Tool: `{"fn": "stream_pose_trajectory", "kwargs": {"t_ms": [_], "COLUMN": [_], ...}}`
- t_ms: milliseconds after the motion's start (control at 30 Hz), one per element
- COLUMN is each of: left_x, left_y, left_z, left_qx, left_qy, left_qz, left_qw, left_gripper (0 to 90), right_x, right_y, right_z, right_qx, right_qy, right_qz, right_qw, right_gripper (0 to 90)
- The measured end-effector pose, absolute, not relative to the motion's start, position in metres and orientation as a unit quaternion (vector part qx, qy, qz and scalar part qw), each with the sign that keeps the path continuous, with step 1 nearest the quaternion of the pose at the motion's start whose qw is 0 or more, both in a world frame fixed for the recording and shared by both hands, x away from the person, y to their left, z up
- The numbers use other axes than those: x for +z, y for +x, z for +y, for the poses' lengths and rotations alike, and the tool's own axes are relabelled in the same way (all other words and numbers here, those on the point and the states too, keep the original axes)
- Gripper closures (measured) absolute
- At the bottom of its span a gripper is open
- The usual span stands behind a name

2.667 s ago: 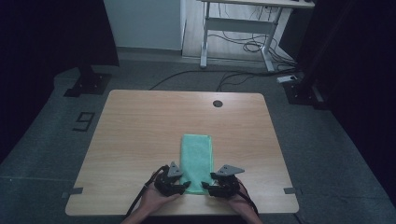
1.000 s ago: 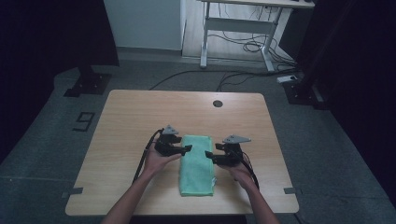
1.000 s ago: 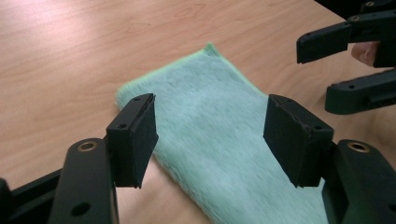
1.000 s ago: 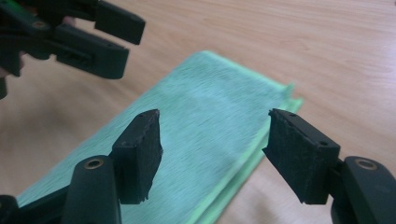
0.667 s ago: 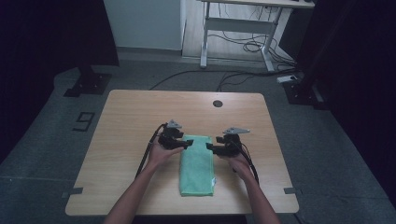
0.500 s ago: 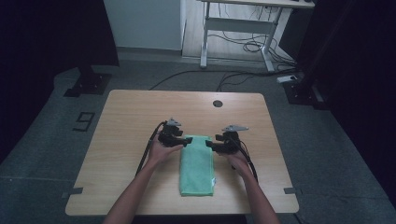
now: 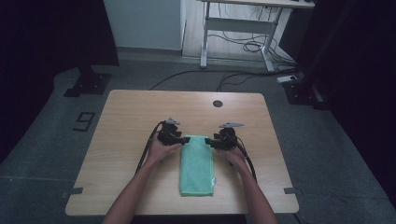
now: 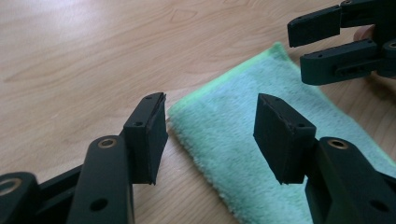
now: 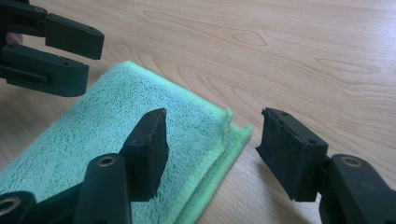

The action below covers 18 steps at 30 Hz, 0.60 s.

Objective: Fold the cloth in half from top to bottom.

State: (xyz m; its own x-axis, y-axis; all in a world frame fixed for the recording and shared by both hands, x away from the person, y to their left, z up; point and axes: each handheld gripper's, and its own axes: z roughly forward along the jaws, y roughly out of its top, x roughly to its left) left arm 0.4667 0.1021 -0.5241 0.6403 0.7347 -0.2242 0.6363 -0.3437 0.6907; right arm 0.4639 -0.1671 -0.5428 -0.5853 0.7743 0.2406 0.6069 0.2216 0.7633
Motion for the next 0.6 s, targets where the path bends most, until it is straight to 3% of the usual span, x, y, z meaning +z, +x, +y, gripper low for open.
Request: {"fn": "stream_pose_trajectory", "kwargs": {"t_ms": [400,600], "left_x": [-0.533,-0.539], "left_y": [0.471,0.472], "left_z": [0.102,0.097], "left_qx": [0.061,0.071], "left_qy": [0.817,0.819], "left_qz": [0.431,0.433], "left_qw": [0.379,0.369], "left_gripper": [53.5,58.8], "right_x": [-0.548,-0.55], "right_y": [0.47,0.471], "right_z": [-0.16,-0.157], "right_qx": [0.42,0.415], "right_qy": [0.444,0.44], "right_qz": [0.785,0.788], "right_qw": [0.104,0.119], "right_gripper": [46.0,54.9]}}
